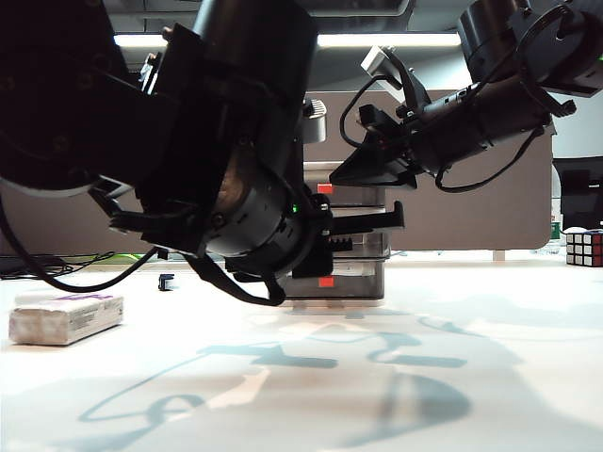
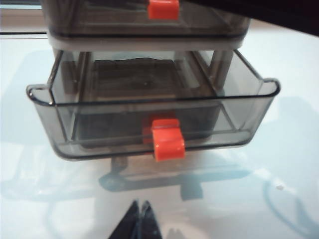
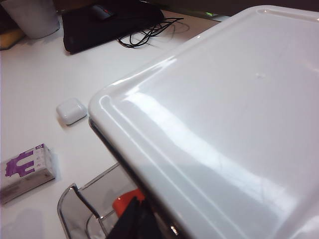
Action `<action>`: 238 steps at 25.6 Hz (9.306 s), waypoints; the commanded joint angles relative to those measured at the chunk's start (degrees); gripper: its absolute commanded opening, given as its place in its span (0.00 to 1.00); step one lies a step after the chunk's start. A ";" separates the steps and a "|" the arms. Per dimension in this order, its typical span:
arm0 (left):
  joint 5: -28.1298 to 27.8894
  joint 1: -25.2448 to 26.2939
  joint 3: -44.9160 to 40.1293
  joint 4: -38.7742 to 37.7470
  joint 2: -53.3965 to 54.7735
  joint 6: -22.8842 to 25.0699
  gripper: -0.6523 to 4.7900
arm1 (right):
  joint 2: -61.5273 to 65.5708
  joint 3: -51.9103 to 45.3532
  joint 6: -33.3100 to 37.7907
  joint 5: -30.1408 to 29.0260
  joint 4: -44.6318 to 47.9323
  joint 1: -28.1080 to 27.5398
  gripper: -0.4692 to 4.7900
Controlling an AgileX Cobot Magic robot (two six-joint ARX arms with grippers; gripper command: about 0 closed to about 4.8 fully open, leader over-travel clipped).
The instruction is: Open the second layer of the drawer on the table, pick up a pack of napkins on the table and put it in, and finally close the drawer.
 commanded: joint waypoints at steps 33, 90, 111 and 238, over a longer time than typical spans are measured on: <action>49.94 39.04 -0.15 -49.44 -39.76 10.73 0.23 | -1.79 0.39 -0.26 -8.79 -17.94 0.79 0.08; 48.48 39.01 -0.20 -46.84 -38.42 35.71 0.56 | -2.67 13.33 -42.03 -4.52 -52.13 7.30 0.08; 48.63 39.01 -0.20 -46.88 -38.42 34.69 0.56 | -7.69 13.11 -40.98 -5.05 -57.92 12.00 0.08; 69.83 24.76 7.06 -51.01 -29.31 56.87 0.46 | -17.44 13.33 -28.46 3.65 -46.53 10.16 0.48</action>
